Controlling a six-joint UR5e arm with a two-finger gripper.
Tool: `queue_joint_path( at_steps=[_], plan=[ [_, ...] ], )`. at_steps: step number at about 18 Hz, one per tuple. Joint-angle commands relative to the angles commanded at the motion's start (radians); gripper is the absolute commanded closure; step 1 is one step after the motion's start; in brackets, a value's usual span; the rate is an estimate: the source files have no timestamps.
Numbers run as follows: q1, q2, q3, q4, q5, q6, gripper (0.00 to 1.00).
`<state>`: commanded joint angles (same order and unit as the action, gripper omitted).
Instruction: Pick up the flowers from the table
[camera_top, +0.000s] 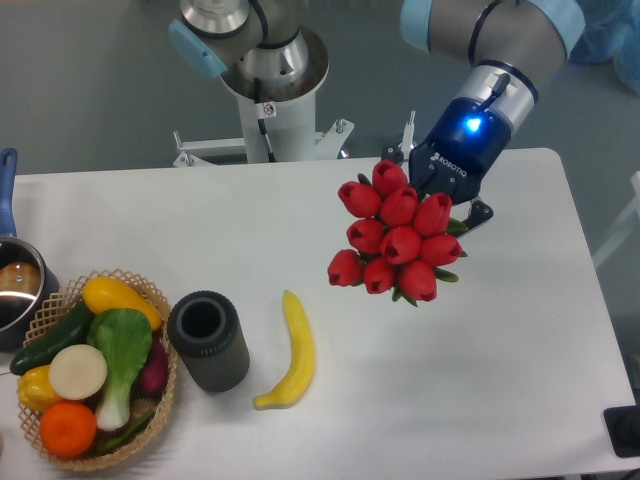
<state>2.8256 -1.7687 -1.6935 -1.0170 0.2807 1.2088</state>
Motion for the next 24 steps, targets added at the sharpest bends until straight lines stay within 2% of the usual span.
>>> queue_joint_path(
  at_steps=[24],
  plan=[
    [0.017,0.003,-0.003,0.002,-0.003,-0.005,0.62]
  ],
)
